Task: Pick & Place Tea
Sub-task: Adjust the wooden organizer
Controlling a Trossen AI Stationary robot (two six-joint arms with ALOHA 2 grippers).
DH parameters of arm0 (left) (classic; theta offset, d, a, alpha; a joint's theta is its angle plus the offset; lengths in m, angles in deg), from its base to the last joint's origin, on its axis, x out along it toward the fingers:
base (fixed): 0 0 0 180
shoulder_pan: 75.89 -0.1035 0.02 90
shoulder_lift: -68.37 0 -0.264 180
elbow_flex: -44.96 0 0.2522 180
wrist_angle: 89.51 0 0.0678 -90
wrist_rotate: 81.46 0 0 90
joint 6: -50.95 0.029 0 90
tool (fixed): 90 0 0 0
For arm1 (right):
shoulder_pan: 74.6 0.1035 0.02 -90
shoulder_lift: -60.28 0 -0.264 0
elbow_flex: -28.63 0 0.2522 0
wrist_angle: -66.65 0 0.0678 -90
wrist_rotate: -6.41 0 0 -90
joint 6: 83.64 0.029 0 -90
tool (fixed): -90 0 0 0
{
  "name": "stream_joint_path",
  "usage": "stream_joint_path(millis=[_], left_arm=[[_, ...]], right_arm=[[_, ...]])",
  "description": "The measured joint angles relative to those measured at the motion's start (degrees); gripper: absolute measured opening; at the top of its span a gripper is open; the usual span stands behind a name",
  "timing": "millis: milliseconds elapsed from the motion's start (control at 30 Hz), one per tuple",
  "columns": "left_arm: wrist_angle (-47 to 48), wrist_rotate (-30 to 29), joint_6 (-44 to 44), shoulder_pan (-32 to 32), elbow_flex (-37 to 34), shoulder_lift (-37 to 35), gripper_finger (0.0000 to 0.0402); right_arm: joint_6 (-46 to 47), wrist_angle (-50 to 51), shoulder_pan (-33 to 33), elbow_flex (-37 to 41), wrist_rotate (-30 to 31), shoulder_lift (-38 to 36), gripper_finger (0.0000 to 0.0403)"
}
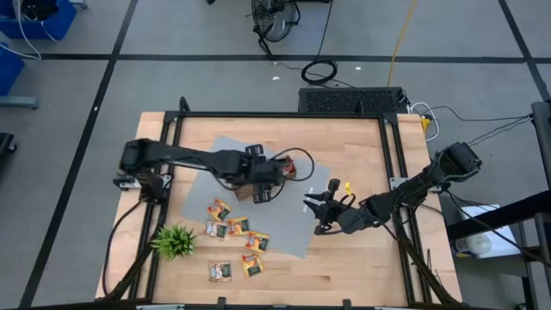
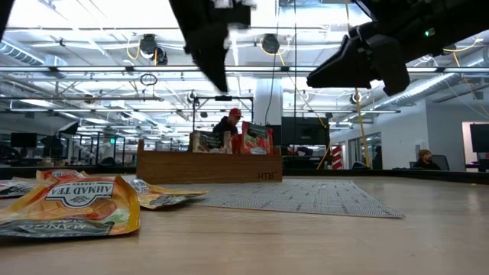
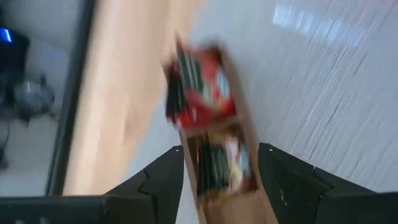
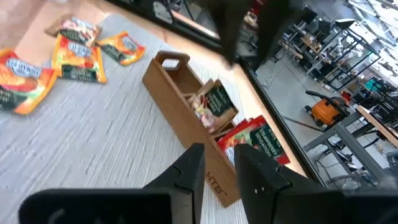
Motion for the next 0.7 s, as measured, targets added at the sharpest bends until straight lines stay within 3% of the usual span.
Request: stream_joint_path(millis=[167, 300, 400, 567, 700], left_arm=[[-16.8, 2.1, 3.6, 0.4, -12.4, -11.9, 0.0207], [-29.9, 2.5, 3.7, 0.3, -23.2, -20.4, 0.0207], [-36.9, 2.5, 2.7, 0.3, -29.6, -24.5, 0.0207], [-40.7, 2.5, 0.9, 0.3, -35.8, -27.8, 0.0207], [-40.9, 2.5, 0.1, 0.3, -37.2, -28.0, 0.0207]], right_arm=[[2.2, 3.4, -1.5, 0.0, 0.0, 0.0, 0.0073], [0.7, 3.9, -10.3, 0.9, -3.6, 0.0, 0.0073], [0.1, 4.0, -21.7, 1.7, -15.0, 0.0, 0.0073], [2.8, -0.1, -40.1, 1.8, -40.5, 0.4, 0.0073], [5.0, -8.0, -49.2, 1.0, -53.4, 2.5, 0.0073]])
